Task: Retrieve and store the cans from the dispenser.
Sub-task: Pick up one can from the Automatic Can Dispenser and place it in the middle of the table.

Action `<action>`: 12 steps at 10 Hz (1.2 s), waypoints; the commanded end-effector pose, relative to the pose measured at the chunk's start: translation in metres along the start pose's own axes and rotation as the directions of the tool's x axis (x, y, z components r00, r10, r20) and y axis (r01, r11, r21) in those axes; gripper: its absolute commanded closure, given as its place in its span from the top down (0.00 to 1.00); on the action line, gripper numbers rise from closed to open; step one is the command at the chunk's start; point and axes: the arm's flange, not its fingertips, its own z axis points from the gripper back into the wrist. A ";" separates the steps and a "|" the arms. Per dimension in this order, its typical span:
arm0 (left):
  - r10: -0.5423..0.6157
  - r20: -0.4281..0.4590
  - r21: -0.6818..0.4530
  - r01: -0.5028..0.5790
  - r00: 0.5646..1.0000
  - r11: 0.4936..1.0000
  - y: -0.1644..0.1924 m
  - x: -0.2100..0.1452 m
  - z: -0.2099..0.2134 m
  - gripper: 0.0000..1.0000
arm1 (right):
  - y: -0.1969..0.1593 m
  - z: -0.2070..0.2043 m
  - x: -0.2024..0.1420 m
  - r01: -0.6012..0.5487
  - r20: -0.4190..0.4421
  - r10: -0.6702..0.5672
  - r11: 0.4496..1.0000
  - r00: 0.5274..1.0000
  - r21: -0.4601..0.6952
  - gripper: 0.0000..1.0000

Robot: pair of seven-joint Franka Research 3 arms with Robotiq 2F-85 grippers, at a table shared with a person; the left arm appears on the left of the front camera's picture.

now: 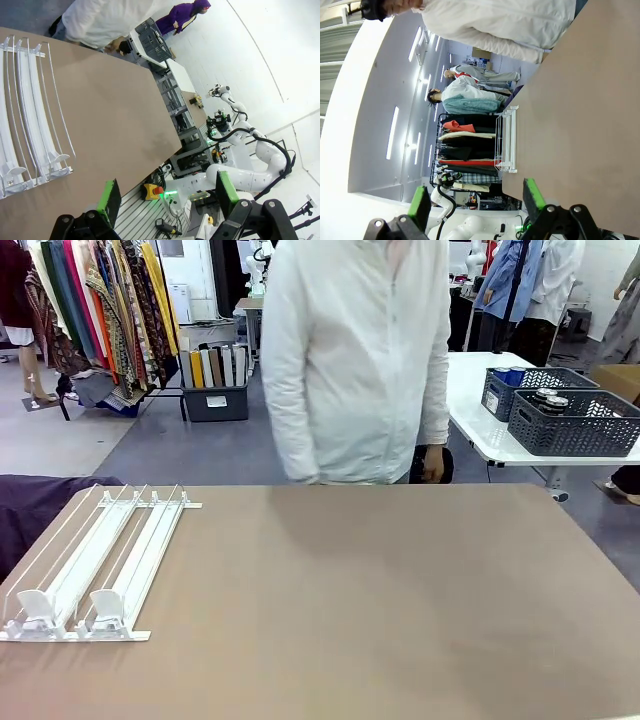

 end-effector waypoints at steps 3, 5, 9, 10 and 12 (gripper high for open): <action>-0.017 0.011 -0.018 0.017 1.000 1.000 -0.001 0.003 0.000 1.00 | 0.002 0.000 0.002 -0.025 0.003 0.025 1.000 1.000 0.013 1.00; -0.017 0.011 -0.018 0.017 1.000 1.000 -0.001 0.003 0.000 1.00 | 0.002 0.000 0.002 -0.025 0.003 0.025 1.000 1.000 0.013 1.00; -0.017 0.011 -0.018 0.017 1.000 1.000 -0.001 0.003 0.000 1.00 | 0.002 0.000 0.002 -0.025 0.003 0.025 1.000 1.000 0.013 1.00; -0.017 0.011 -0.018 0.017 1.000 1.000 -0.001 0.003 0.000 1.00 | 0.002 0.000 0.002 -0.025 0.003 0.025 1.000 1.000 0.013 1.00; -0.017 0.011 -0.018 0.017 1.000 1.000 -0.001 0.003 0.000 1.00 | 0.002 0.000 0.002 -0.025 0.003 0.025 1.000 1.000 0.013 1.00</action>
